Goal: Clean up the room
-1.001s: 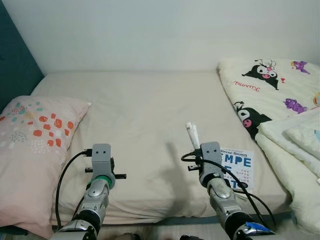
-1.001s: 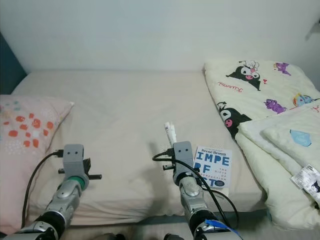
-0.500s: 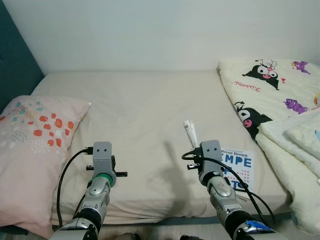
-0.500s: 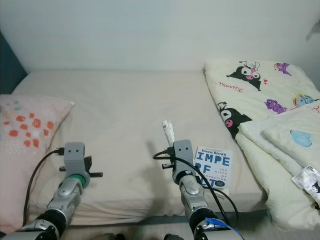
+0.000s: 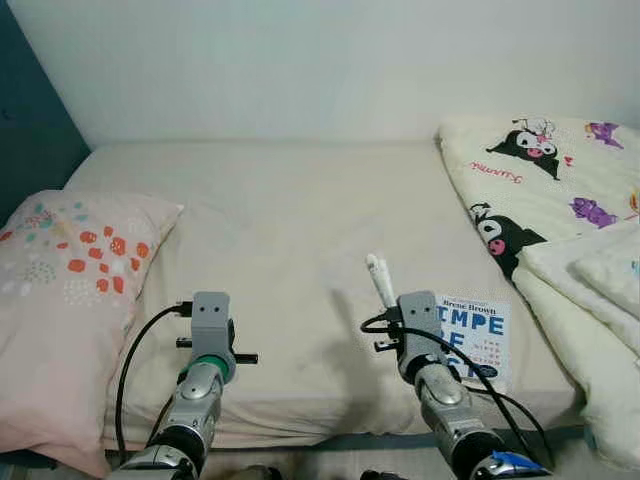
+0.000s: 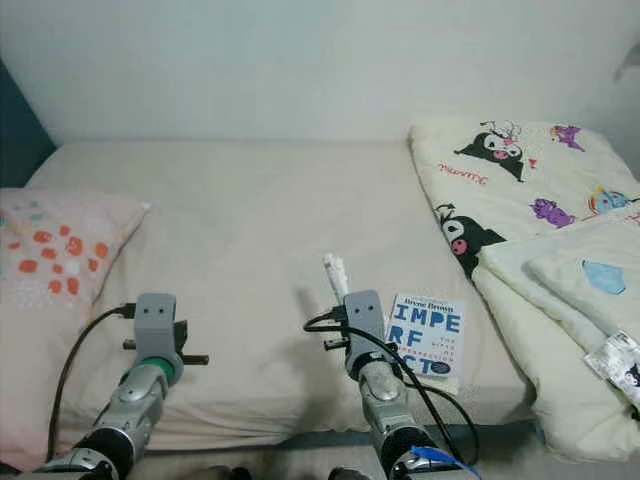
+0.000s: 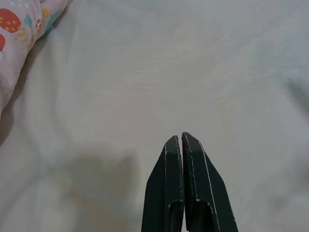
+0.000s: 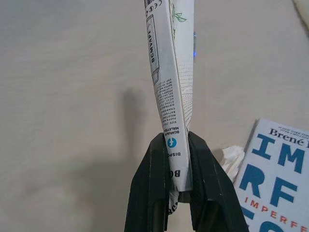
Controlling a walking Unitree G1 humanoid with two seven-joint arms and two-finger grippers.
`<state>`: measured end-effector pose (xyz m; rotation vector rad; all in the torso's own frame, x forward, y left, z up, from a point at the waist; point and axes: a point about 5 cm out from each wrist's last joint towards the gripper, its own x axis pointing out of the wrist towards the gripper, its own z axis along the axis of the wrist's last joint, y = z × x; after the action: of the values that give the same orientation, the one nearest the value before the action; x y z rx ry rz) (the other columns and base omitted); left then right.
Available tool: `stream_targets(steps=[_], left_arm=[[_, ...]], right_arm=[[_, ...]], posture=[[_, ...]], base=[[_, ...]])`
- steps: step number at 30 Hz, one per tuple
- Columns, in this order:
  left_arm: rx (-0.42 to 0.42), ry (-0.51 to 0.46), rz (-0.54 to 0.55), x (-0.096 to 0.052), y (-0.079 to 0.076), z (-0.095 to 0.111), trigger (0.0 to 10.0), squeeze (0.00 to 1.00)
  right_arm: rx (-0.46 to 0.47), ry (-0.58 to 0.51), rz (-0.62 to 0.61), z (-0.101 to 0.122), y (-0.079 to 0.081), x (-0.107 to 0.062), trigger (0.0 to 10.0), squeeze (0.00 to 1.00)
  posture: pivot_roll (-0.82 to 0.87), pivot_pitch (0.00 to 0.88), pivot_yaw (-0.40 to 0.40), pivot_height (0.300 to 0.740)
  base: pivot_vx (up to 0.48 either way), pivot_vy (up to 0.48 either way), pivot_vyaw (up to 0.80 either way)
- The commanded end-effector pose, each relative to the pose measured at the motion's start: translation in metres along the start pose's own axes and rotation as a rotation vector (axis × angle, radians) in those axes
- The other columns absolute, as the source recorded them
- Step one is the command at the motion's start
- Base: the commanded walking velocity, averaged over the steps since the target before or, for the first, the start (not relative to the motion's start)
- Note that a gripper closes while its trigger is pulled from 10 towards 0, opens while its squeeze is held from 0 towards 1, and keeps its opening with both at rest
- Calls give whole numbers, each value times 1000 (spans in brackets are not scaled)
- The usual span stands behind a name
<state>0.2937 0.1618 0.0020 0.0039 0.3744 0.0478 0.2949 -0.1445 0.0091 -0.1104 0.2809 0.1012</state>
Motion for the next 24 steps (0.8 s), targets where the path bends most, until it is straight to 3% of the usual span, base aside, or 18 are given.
stream_targets(steps=[1,8,24], left_arm=[[1,7,6,-2,1,-3,10000,0],[17,3,0,-1,0,-2,10000,0],[32,-2,-8,0,-1,0,10000,0]], right_arm=[[-41,-23,11,1,4,-1,10000,0],[12,-34,-37,2,-3,-1,10000,0],[-18,-26,-33,1,-2,-1,10000,0]], posture=[[90,0,61,740],[101,0,66,740],[100,0,65,740]], base=[[0,0,0],[0,0,0],[0,0,0]])
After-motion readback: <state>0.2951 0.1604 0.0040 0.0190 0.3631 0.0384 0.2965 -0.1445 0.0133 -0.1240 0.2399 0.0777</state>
